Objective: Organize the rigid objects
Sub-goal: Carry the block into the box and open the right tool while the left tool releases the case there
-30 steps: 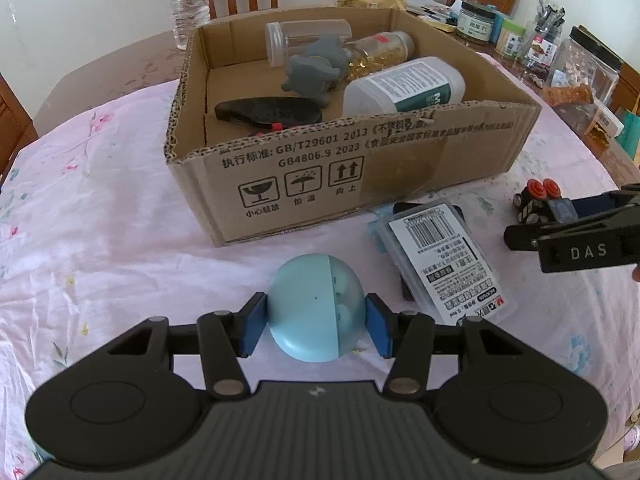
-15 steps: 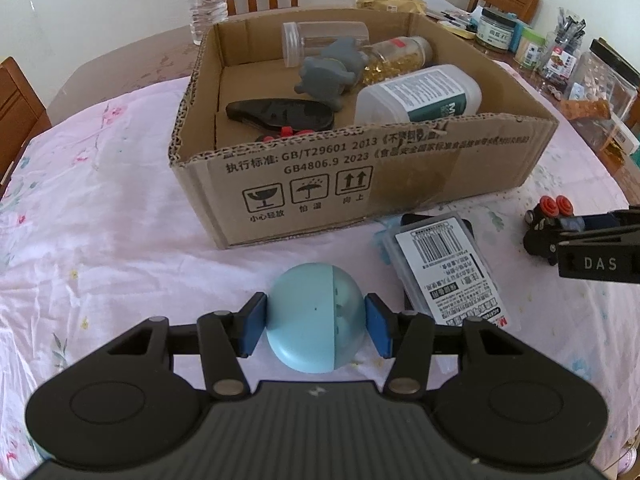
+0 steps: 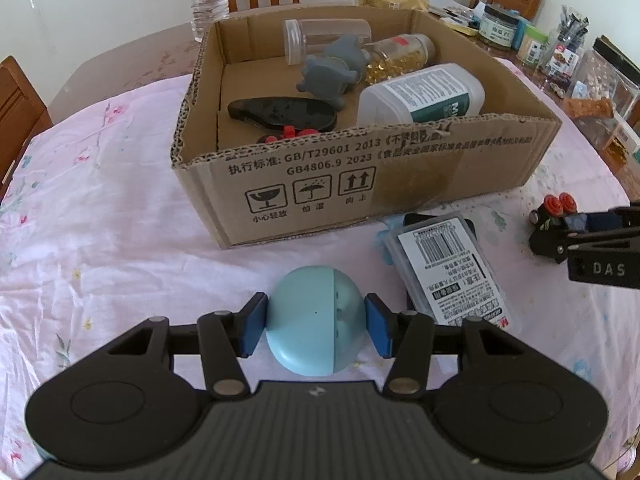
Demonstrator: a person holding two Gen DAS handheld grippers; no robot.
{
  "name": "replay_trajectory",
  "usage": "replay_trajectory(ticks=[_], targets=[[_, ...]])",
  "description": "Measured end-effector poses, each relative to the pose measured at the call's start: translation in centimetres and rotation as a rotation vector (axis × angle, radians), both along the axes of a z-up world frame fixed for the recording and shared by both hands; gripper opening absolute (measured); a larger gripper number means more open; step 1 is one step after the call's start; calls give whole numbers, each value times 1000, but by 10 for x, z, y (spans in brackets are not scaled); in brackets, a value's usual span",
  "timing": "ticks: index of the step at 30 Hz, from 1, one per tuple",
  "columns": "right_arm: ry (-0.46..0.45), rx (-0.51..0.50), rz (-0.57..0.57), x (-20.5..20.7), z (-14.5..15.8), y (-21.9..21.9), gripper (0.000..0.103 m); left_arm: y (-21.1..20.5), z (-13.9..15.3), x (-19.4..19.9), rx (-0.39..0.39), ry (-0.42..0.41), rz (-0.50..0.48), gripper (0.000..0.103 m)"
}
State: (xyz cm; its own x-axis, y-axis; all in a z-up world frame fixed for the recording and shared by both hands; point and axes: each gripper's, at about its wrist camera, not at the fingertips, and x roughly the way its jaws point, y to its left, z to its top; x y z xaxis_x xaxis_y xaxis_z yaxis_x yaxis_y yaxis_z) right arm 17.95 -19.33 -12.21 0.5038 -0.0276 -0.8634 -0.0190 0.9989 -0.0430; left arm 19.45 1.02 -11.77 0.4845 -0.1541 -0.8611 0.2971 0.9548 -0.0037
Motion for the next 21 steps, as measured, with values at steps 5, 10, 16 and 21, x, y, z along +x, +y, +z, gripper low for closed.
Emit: replay_trajectory(ticks=[5,10,16,21], targets=[[1,-1,39,-3,9,-4,57,6,5,-1,7,10,-42,52],[-8,9,98,-6,33,-10,57,12,22,-5,16,8,-107,52],[-83,-9,197,7,75,-12,57,19,48,-9,13,-12,-153,52],[-149,-1,261,41,101,-5,57,26,67,-7,-7,-32,-144,52]])
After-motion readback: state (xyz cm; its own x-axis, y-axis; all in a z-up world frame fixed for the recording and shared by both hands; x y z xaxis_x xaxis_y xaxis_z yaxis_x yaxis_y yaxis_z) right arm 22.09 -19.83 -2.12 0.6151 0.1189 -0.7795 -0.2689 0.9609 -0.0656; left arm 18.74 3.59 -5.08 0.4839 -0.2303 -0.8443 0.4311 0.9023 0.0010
